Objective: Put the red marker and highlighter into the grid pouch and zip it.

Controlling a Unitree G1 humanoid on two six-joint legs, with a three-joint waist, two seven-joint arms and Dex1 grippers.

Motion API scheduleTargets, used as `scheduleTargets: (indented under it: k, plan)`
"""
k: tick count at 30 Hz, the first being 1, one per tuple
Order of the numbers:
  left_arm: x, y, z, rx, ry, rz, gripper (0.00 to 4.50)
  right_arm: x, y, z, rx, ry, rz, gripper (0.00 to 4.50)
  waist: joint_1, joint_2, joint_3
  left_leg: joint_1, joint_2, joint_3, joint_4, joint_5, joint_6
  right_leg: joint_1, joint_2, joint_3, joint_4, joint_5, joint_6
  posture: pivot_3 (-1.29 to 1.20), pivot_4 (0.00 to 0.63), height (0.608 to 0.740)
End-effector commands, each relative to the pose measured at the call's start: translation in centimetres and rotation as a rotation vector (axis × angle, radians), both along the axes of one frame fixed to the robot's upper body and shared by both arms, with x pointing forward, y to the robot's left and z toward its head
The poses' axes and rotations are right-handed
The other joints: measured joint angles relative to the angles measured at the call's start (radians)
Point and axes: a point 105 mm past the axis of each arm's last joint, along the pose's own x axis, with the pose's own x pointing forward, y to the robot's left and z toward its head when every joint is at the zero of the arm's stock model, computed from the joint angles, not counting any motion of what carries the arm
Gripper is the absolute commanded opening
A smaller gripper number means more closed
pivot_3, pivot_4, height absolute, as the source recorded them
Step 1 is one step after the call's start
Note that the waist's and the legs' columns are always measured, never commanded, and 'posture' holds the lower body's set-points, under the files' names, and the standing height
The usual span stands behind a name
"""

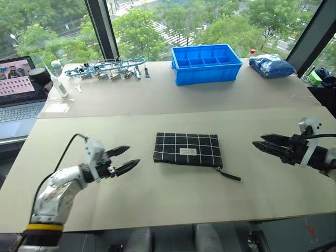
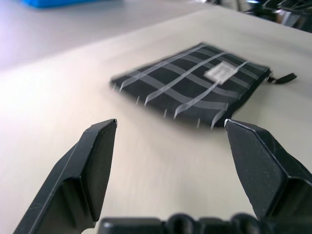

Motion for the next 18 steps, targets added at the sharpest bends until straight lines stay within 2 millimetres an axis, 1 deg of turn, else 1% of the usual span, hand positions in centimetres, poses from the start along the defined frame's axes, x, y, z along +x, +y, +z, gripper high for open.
scheduleTargets:
  k: [1,2,4,5,7,9,12,14,16,18]
  plan:
    - [-0.3,3.0,2.8,-0.094,-0.001,0.137,3.84,0.7,0.2,1.1,-0.011,-0.054,0.027,2.93,0.01,0.0,0.0,0.0,0.0,0.0,0.0,0.0,0.0,0.0,0.0,0.0,0.0,0.0,0.0,0.0,0.15,0.74]
    - [-0.4,3.8,3.3,-0.13,0.004,0.177,3.84,0.8,0.2,1.1,-0.01,-0.055,0.029,2.93,0.012,0.0,0.0,0.0,0.0,0.0,0.0,0.0,0.0,0.0,0.0,0.0,0.0,0.0,0.0,0.0,0.15,0.74]
    - [-0.9,5.4,3.8,-0.18,0.035,0.25,3.84,0.8,0.0,1.1,-0.009,-0.056,0.029,2.93,0.013,0.0,0.0,0.0,0.0,0.0,0.0,0.0,0.0,0.0,0.0,0.0,0.0,0.0,0.0,0.0,0.15,0.74]
    - [-1.2,6.0,3.8,-0.186,0.042,0.273,3.84,0.9,-0.1,1.0,-0.009,-0.054,0.024,2.93,0.012,0.0,0.0,0.0,0.0,0.0,0.0,0.0,0.0,0.0,0.0,0.0,0.0,0.0,-0.001,0.0,0.15,0.74]
    - [-1.6,7.8,3.7,-0.21,0.052,0.356,3.84,0.7,-0.8,0.6,-0.009,-0.045,0.0,2.93,0.011,0.0,0.0,0.0,0.0,0.0,-0.001,0.0,-0.001,0.0,0.0,0.0,0.0,0.0,-0.001,0.0,0.15,0.74]
    - [-1.8,9.0,3.7,-0.223,0.054,0.403,3.84,0.7,-1.1,0.4,-0.008,-0.041,-0.016,2.93,0.011,0.0,0.0,0.0,0.0,0.0,-0.001,0.0,-0.001,0.0,0.0,0.0,0.0,0.0,-0.001,0.0,0.15,0.74]
    - [-2.0,9.9,4.0,-0.245,0.037,0.448,3.84,0.4,-1.6,0.1,-0.004,-0.034,-0.042,2.93,0.014,0.0,0.0,0.0,0.0,0.0,0.0,0.0,-0.001,0.0,0.0,0.0,0.0,0.0,-0.001,0.0,0.15,0.74]
    - [-1.9,10.4,3.7,-0.241,0.047,0.479,3.84,0.3,-1.6,0.0,-0.003,-0.033,-0.046,2.93,0.013,0.0,0.0,0.0,0.0,0.0,0.0,0.0,-0.001,0.0,0.0,0.0,0.0,0.0,-0.001,0.0,0.15,0.74]
    - [-1.4,11.0,3.3,-0.22,0.064,0.528,3.84,0.2,-1.6,-0.2,0.0,-0.03,-0.05,2.93,0.012,0.0,0.0,0.0,0.0,0.0,0.0,0.0,-0.001,0.0,0.0,0.0,0.0,0.0,-0.001,0.0,0.15,0.74]
    - [-0.9,11.5,3.7,-0.223,0.023,0.559,3.84,0.2,-1.6,-0.4,0.004,-0.025,-0.054,2.93,0.012,0.0,0.0,0.0,0.0,0.0,0.0,0.0,-0.001,0.0,0.0,0.0,0.0,0.0,-0.002,0.0,0.15,0.74]
